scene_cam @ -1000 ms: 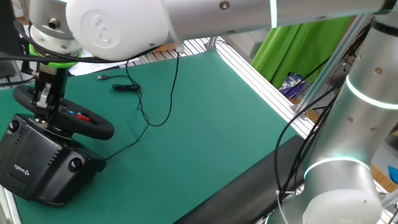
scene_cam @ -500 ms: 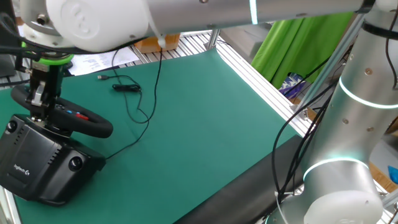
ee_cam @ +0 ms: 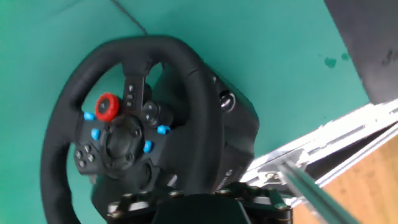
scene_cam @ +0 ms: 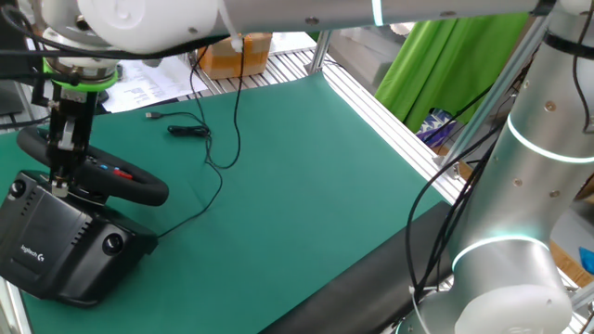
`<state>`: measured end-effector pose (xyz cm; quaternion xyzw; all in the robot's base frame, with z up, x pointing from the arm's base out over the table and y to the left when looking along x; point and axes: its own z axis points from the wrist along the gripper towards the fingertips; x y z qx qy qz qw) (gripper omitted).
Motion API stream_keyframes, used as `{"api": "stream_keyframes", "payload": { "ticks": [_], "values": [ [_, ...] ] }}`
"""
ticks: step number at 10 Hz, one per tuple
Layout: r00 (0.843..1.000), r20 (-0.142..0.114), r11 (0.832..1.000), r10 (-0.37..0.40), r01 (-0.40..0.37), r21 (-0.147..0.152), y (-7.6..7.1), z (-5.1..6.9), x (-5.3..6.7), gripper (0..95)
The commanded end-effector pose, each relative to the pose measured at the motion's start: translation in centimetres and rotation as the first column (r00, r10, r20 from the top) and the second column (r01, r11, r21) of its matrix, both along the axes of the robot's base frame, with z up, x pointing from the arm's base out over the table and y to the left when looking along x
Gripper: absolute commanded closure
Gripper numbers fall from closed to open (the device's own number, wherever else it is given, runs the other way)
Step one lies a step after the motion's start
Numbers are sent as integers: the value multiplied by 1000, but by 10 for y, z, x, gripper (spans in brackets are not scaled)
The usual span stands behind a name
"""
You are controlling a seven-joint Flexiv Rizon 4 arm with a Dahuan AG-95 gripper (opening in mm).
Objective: Rotate the steering wheel 90 degrees clockwise
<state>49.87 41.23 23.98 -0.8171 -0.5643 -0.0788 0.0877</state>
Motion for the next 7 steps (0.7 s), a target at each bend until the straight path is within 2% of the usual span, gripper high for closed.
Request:
{"api": "stream_keyframes", "payload": {
  "ticks": [1,4,7],
  "values": [
    [990,23,990,138,-138,9,-5,10,-9,0],
    [960,52,961,276,-276,-6,-17,23,-13,0],
    [902,84,906,424,-423,-19,-38,33,-15,0]
  ]
}}
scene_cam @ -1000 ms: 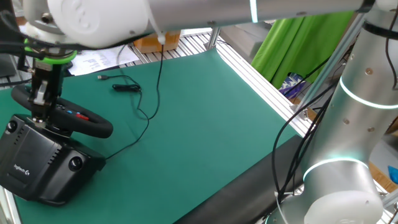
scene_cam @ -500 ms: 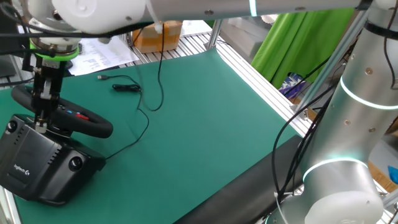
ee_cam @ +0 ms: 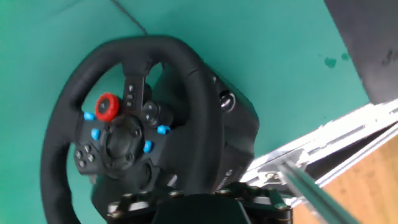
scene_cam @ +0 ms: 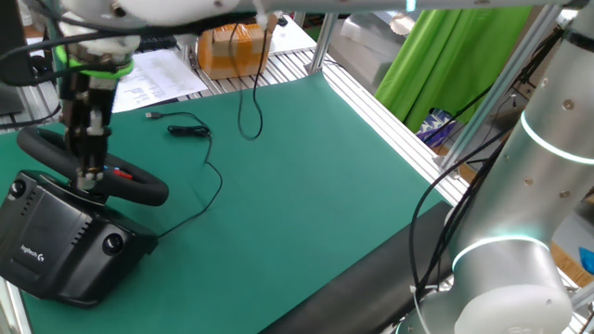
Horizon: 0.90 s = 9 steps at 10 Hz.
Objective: Rotate the steering wheel 90 degrees clockwise
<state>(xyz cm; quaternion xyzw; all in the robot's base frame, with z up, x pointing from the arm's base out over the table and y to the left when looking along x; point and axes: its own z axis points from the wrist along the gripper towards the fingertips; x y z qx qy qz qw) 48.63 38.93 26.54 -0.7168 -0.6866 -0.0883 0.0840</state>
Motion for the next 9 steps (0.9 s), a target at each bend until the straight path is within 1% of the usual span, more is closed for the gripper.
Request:
{"api": "stream_keyframes", "payload": {
  "ticks": [1,2,3,4,5,6,7,8,9],
  "values": [
    [979,49,980,197,-197,-9,-25,8,-6,0],
    [962,65,964,266,-265,-22,-35,8,-8,190],
    [954,69,956,292,-290,-29,-39,8,-9,190],
    [925,81,928,372,-369,-54,-50,9,-12,190],
    [909,84,913,408,-403,-70,-55,9,-13,190],
    [872,96,876,480,-473,-91,-69,8,-14,190],
    [841,102,847,530,-522,-102,-79,7,-15,190],
    [817,103,823,567,-556,-117,-85,6,-16,190],
    [780,98,784,618,-604,-140,-93,3,-18,190]
  ]
}}
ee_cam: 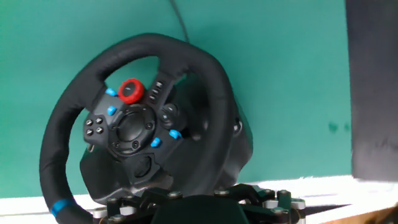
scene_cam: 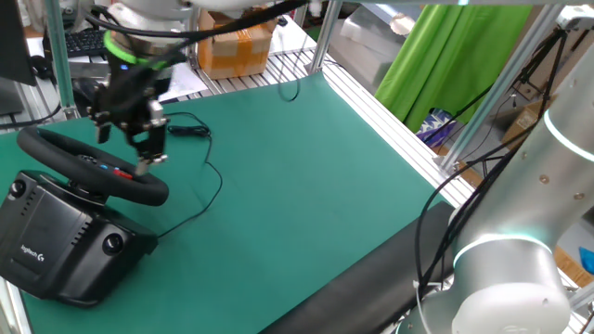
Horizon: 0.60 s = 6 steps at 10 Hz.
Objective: Rotate the steering wheel 90 degrees clockwise
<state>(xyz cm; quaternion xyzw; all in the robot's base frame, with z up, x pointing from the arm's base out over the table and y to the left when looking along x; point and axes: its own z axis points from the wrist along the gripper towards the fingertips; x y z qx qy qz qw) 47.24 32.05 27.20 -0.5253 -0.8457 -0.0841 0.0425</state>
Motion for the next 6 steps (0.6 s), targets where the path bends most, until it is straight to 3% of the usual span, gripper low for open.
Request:
{"api": "stream_keyframes", "payload": {
  "ticks": [1,2,3,5,6],
  "values": [
    [971,40,969,236,-233,-77,-32,-8,-7,190],
    [952,46,949,302,-296,-108,-39,-14,-9,190],
    [930,39,923,366,-357,-144,-45,-19,-11,380],
    [894,38,883,446,-433,-184,-55,-27,-12,380],
    [867,32,852,498,-481,-208,-64,-32,-12,570]
  ]
}}
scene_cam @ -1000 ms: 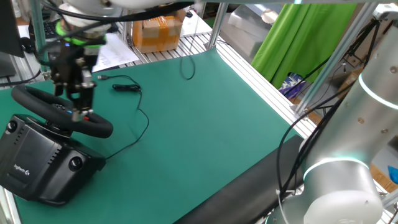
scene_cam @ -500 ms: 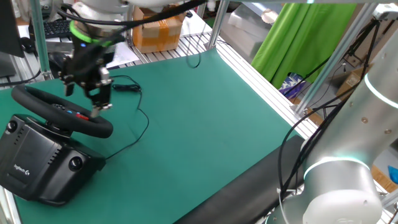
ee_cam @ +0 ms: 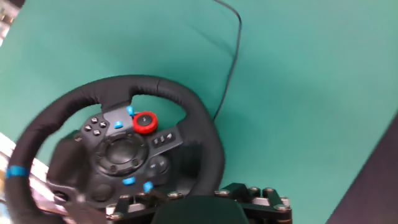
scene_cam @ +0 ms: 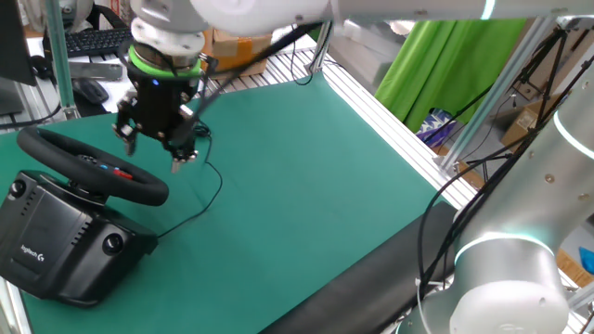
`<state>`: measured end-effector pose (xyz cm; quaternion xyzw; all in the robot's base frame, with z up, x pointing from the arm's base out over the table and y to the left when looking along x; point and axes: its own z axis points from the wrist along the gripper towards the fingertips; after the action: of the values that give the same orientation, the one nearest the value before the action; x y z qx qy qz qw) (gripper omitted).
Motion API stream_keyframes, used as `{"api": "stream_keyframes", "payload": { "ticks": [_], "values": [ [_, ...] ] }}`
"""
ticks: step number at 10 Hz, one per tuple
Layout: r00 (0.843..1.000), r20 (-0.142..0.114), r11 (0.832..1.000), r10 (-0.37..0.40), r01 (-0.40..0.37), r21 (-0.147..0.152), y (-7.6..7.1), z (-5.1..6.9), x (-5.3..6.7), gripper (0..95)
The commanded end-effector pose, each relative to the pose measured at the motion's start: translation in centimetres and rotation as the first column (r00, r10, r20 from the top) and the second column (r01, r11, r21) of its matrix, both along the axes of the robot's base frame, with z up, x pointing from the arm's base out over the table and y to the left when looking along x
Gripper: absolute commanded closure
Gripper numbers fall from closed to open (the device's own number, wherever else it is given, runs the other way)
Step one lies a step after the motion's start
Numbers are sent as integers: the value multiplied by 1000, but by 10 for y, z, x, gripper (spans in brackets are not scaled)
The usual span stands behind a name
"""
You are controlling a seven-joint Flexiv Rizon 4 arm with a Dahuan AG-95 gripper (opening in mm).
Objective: Rotate the steering wheel 90 degrees clockwise
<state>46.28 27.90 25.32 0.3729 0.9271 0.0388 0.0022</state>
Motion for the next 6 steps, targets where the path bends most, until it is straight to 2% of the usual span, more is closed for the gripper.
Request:
{"api": "stream_keyframes", "payload": {
  "ticks": [1,2,6],
  "values": [
    [978,28,976,208,-206,-70,-33,-20,-1,760],
    [973,26,971,229,-227,-71,-36,-25,1,950],
    [964,33,963,262,-259,-77,-40,-34,2,950]
  ]
}}
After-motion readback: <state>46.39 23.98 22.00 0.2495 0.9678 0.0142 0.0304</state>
